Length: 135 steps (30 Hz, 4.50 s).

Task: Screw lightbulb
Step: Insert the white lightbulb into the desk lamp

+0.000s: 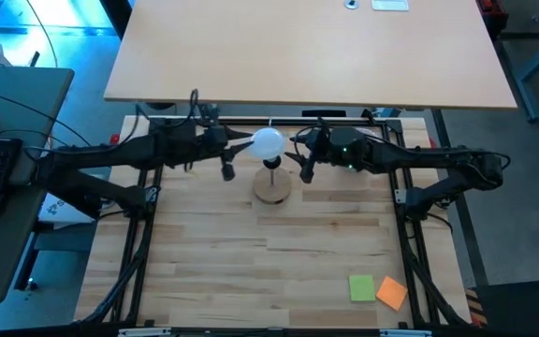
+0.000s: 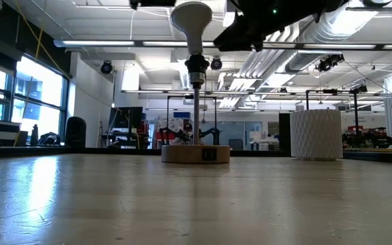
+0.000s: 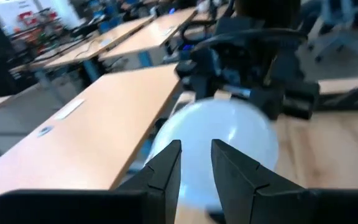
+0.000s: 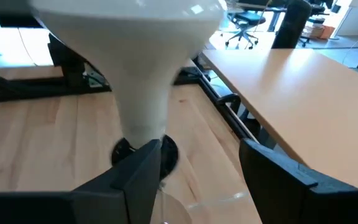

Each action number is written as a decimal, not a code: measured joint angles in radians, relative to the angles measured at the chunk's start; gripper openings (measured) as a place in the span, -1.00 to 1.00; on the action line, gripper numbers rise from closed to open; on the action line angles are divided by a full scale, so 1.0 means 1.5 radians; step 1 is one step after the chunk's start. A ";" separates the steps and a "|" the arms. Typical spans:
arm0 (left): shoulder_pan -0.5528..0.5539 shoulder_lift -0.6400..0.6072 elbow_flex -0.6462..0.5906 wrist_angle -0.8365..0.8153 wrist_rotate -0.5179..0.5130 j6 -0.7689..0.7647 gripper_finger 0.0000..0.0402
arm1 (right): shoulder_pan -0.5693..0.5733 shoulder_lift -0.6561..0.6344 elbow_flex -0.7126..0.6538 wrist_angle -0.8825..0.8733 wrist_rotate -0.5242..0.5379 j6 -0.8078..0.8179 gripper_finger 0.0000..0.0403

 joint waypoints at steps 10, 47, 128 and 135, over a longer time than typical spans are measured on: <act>-0.050 -0.092 -0.107 -0.015 -0.096 -0.039 -0.59 | -0.069 0.006 0.000 0.035 -0.260 0.008 0.07; -0.050 -0.045 -0.164 0.195 -0.039 -0.023 -0.59 | -0.060 0.121 0.000 0.202 -0.285 0.047 -0.02; -0.020 -0.001 -0.164 0.238 -0.076 0.012 -0.59 | 0.040 -0.105 0.000 -0.072 0.019 0.102 -0.02; -0.033 -0.002 -0.164 0.222 -0.103 0.011 -0.59 | 0.038 -0.083 0.000 -0.149 0.014 0.049 -0.02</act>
